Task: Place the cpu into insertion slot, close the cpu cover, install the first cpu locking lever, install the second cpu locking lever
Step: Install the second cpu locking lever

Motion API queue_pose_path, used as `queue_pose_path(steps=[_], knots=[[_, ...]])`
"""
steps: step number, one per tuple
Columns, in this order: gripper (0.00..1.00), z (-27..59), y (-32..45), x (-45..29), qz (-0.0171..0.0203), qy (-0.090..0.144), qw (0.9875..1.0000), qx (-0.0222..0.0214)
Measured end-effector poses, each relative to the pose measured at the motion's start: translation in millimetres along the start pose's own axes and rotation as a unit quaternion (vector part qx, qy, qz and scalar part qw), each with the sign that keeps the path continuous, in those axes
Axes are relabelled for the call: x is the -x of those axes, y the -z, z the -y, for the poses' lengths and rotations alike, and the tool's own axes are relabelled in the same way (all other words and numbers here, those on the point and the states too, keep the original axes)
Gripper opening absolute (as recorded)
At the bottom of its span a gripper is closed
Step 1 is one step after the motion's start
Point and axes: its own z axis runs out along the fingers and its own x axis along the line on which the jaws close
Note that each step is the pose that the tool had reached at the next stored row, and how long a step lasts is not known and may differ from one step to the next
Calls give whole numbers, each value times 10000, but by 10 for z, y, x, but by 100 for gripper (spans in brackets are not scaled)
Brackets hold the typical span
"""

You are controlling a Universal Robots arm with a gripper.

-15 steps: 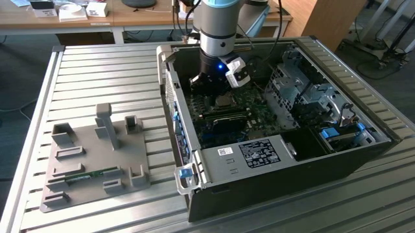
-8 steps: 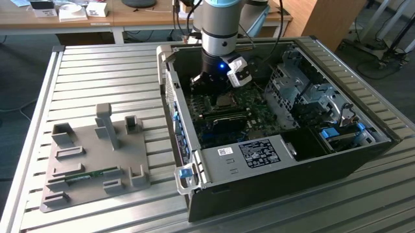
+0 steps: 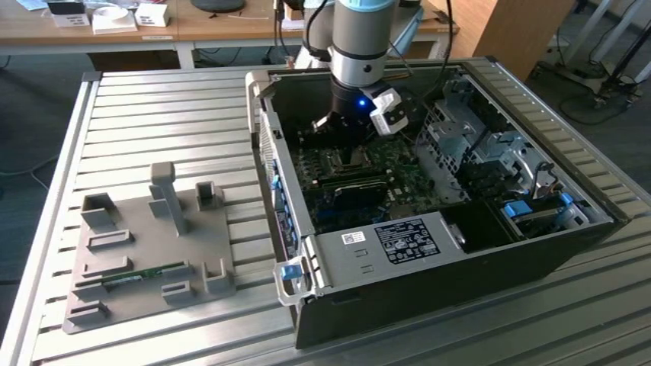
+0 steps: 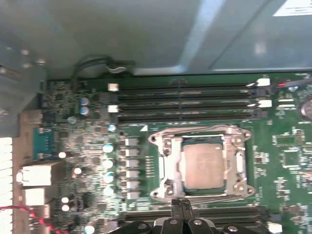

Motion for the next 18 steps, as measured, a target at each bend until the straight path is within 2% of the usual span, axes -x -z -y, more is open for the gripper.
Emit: queue_pose_path(steps=[4,7,12,18], knots=[[10,-6,-11,125,0,0,10000,0],[10,-10,-16,184,0,0,10000,0],[10,-90,-19,187,0,0,10000,0],[10,-129,-21,208,-2,65,10000,4]])
